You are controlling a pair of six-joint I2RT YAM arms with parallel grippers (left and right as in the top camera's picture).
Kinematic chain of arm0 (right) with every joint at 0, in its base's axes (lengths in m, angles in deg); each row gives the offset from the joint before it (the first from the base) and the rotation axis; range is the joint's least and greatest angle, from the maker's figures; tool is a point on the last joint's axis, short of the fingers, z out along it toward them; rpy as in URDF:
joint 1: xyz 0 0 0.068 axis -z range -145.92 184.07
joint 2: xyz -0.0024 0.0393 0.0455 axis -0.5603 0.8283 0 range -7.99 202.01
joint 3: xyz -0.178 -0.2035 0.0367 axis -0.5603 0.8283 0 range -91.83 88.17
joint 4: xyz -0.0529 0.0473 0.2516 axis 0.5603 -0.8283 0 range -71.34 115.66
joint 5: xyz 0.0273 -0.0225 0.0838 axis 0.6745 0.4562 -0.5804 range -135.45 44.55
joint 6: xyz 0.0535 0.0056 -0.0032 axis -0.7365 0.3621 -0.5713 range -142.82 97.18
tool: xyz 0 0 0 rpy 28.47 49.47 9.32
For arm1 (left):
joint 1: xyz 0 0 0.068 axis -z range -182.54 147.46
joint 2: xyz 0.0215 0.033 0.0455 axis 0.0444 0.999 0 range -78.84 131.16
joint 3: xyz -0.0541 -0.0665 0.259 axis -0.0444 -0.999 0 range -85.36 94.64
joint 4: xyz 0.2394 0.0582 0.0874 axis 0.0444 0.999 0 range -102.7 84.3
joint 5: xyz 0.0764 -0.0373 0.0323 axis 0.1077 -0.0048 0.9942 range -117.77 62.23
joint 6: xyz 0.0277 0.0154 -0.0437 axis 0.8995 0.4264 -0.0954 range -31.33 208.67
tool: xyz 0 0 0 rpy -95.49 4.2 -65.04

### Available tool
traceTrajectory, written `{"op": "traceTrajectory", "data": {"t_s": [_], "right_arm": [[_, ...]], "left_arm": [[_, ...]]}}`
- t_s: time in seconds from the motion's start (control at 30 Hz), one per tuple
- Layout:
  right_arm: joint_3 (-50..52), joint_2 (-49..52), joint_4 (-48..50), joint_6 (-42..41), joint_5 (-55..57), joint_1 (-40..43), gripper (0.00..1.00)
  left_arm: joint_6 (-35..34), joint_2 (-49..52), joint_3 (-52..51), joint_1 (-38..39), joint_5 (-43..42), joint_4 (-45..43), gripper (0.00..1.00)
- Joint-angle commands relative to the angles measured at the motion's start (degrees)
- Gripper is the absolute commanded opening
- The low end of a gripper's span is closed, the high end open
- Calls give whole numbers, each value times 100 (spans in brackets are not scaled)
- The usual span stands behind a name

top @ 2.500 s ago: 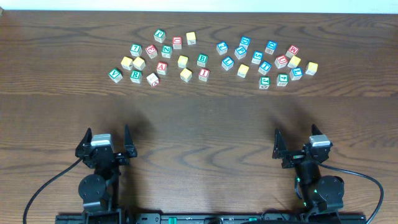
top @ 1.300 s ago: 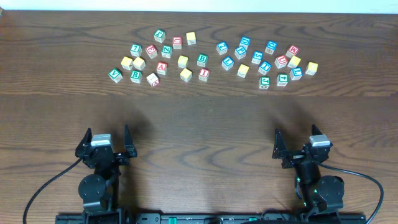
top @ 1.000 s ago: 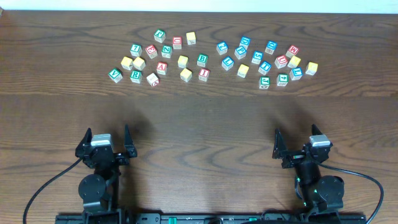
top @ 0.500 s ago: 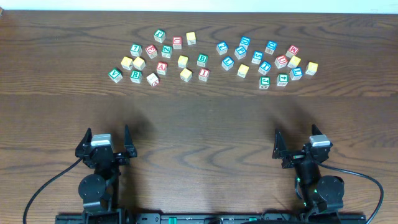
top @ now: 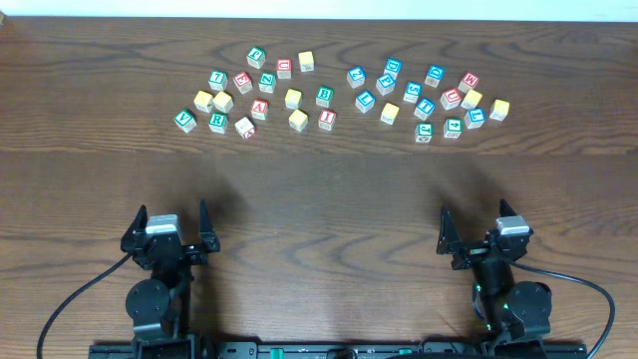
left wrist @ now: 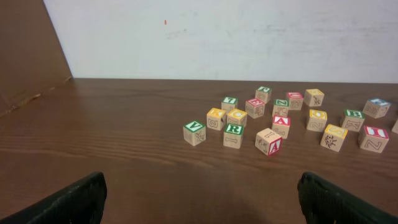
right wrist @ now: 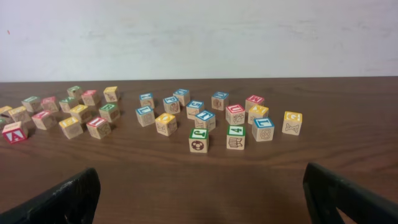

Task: Spell out ROBOT

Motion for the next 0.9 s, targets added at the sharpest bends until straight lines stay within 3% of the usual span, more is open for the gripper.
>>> {"op": "traceTrajectory", "data": {"t_s": [0.0, 0.87], "right_arm": [[9, -9, -24, 50, -13, 26, 99], [9, -9, 356, 52, 74, 26, 99]], "left_arm": [[96, -35, -46, -13, -44, 271, 97], [291, -35, -46, -13, 92, -28, 97]]}}
